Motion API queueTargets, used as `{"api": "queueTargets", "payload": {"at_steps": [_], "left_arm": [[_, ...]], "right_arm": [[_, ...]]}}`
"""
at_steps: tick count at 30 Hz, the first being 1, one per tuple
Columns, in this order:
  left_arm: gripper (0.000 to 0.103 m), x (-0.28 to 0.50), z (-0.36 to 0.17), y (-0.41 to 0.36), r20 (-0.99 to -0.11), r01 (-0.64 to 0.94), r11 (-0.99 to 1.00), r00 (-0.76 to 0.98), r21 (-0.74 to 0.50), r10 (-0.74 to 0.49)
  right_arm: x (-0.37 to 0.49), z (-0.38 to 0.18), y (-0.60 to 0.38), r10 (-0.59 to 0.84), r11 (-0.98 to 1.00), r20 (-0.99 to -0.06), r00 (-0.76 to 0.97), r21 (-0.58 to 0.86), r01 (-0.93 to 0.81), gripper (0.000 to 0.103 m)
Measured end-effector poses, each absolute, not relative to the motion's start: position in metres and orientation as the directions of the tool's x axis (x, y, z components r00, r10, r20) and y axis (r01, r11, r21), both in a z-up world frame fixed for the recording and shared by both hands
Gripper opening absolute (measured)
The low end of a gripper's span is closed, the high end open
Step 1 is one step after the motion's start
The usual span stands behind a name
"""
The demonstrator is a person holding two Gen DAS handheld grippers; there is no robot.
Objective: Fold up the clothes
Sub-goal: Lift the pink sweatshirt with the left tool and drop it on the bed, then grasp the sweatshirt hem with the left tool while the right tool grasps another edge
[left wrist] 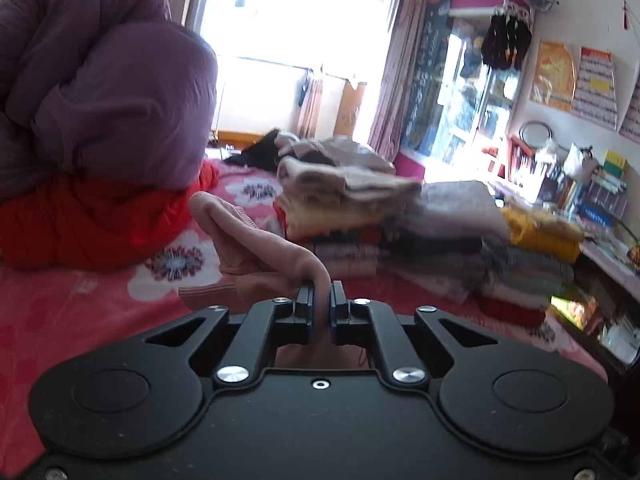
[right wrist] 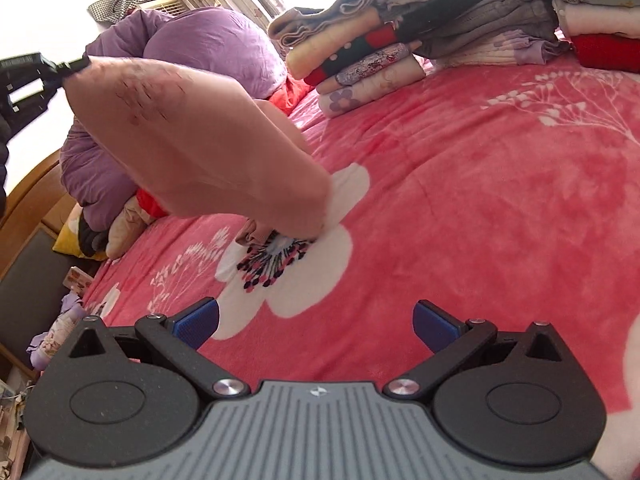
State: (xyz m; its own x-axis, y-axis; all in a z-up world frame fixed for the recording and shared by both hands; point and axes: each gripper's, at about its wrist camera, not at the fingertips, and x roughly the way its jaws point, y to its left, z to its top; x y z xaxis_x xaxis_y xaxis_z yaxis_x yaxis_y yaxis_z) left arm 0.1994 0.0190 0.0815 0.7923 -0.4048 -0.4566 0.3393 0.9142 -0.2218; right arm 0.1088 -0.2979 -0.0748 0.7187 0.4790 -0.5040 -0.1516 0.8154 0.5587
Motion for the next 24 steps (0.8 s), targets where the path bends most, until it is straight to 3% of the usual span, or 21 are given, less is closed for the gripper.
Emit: {"api": "queueTargets", "payload": {"at_steps": [5, 9, 10, 11, 13, 19, 24], "left_arm": [[0.005, 0.161, 0.008, 0.029, -0.604, 0.362, 0.908, 0.682, -0.210, -0.412], [0.009, 0.140, -0.026, 0.035, -0.665, 0.341, 0.912, 0.630, -0.228, -0.402], [0.020, 0.137, -0.030, 0.040, -0.663, 0.321, 0.915, 0.632, -0.246, -0.400], [0.039, 0.132, -0.031, 0.044, -0.657, 0.299, 0.918, 0.641, -0.261, -0.396], [0.057, 0.121, -0.030, 0.054, -0.631, 0.248, 0.922, 0.673, -0.298, -0.385], [0.063, 0.104, -0.030, 0.081, -0.561, 0.109, 0.894, 0.744, -0.435, -0.364], [0.068, 0.122, -0.029, 0.088, -0.552, 0.045, 0.857, 0.748, -0.513, -0.369]], "right_arm": [[0.111, -0.073, -0.294, 0.523, 0.790, -0.472, 0.710, 0.581, -0.196, 0.102], [0.113, -0.071, -0.284, 0.549, 0.780, -0.462, 0.697, 0.582, -0.228, 0.102], [0.113, -0.071, -0.281, 0.553, 0.780, -0.460, 0.695, 0.579, -0.237, 0.102], [0.113, -0.070, -0.278, 0.554, 0.782, -0.459, 0.695, 0.572, -0.246, 0.101], [0.111, -0.068, -0.271, 0.554, 0.789, -0.456, 0.696, 0.554, -0.265, 0.099], [0.109, -0.064, -0.256, 0.539, 0.819, -0.464, 0.703, 0.484, -0.308, 0.079], [0.116, -0.062, -0.254, 0.539, 0.822, -0.469, 0.700, 0.473, -0.316, 0.078]]}}
